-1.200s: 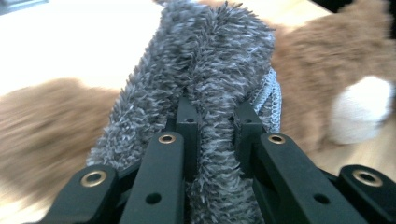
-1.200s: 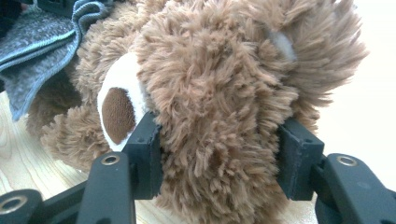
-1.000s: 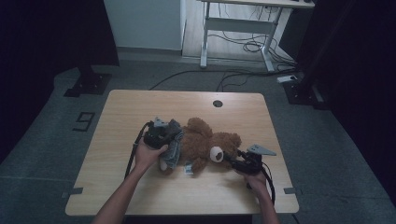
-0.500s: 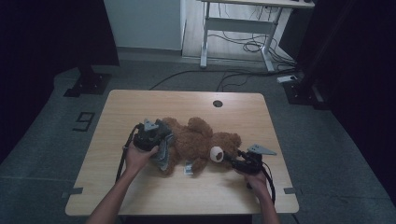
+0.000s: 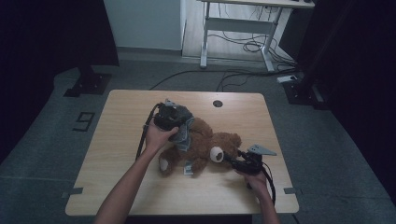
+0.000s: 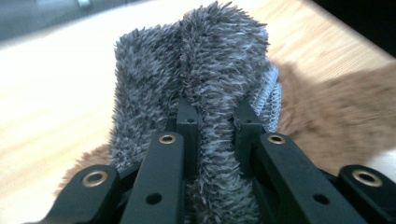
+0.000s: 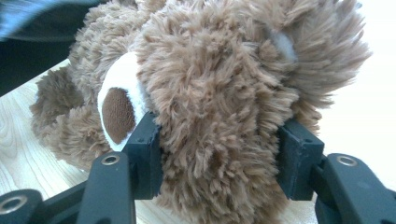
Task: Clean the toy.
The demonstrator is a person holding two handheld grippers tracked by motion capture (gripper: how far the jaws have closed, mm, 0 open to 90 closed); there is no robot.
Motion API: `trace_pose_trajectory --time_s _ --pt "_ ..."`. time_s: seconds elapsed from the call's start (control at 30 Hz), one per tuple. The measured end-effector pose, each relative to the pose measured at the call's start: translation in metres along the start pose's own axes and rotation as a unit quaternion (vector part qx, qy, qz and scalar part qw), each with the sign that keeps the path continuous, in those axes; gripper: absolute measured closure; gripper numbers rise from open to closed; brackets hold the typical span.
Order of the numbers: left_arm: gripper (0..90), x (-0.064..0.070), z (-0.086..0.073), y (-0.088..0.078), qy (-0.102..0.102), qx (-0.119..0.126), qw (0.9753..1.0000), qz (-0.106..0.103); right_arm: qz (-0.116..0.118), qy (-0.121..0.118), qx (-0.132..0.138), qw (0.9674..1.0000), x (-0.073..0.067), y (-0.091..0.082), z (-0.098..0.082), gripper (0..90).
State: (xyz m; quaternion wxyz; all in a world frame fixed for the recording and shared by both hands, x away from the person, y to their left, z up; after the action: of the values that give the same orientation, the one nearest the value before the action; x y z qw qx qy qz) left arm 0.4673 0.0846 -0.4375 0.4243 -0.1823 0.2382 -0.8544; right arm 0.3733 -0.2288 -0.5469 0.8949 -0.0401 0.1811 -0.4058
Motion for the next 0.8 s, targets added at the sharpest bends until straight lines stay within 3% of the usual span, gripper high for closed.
trace_pose_trajectory --time_s 0.07,0.13,0.2,0.3,0.4,0.5,0.6,0.7,0.8 --pt "77.3 -0.007 -0.006 0.008 -0.021 -0.002 0.9998 -0.006 0.000 -0.001 0.001 1.0000 -0.001 0.000 0.000 43.0" --pt "77.3 -0.009 -0.011 0.010 -0.029 -0.004 0.9995 -0.015 0.001 -0.002 0.003 1.0000 0.000 0.000 -0.001 43.1" --pt "77.4 -0.006 -0.012 0.010 -0.038 0.005 0.9985 -0.038 0.003 -0.002 0.002 1.0000 0.000 0.000 -0.001 43.2" --pt "77.4 0.007 -0.011 0.011 -0.041 0.009 0.9969 -0.067 0.002 -0.004 0.002 1.0000 0.000 0.000 -0.001 43.3" --pt "77.3 0.029 -0.011 0.017 -0.023 0.004 0.9957 -0.090 -0.001 -0.004 0.003 1.0000 -0.001 0.000 -0.001 43.4" --pt "77.0 0.047 -0.011 0.025 0.006 -0.001 0.9966 -0.083 -0.002 -0.004 0.005 1.0000 -0.001 0.000 -0.002 43.4" --pt "76.9 0.050 -0.011 0.028 0.028 -0.009 0.9973 -0.067 -0.002 -0.002 0.004 1.0000 -0.001 0.000 -0.002 43.4" --pt "76.8 0.042 -0.013 0.024 0.027 -0.014 0.9977 -0.061 -0.002 -0.006 0.003 1.0000 -0.002 0.000 -0.001 43.5" --pt "76.8 0.029 -0.016 0.019 0.011 -0.012 0.9982 -0.057 0.001 -0.005 0.002 1.0000 -0.002 0.000 -0.001 43.5"
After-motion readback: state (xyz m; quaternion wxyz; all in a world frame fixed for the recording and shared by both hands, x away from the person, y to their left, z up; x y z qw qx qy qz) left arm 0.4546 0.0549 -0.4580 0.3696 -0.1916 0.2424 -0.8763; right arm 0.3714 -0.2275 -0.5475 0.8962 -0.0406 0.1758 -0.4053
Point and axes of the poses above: each handheld gripper's, and its own axes: y roughly forward along the jaws, z roughly out of its top, x roughly to its right, the point moved 2 cm from there along y, roughly forward along the jaws, and after that the axes turned 9 degrees about x, right-handed, at the moved point
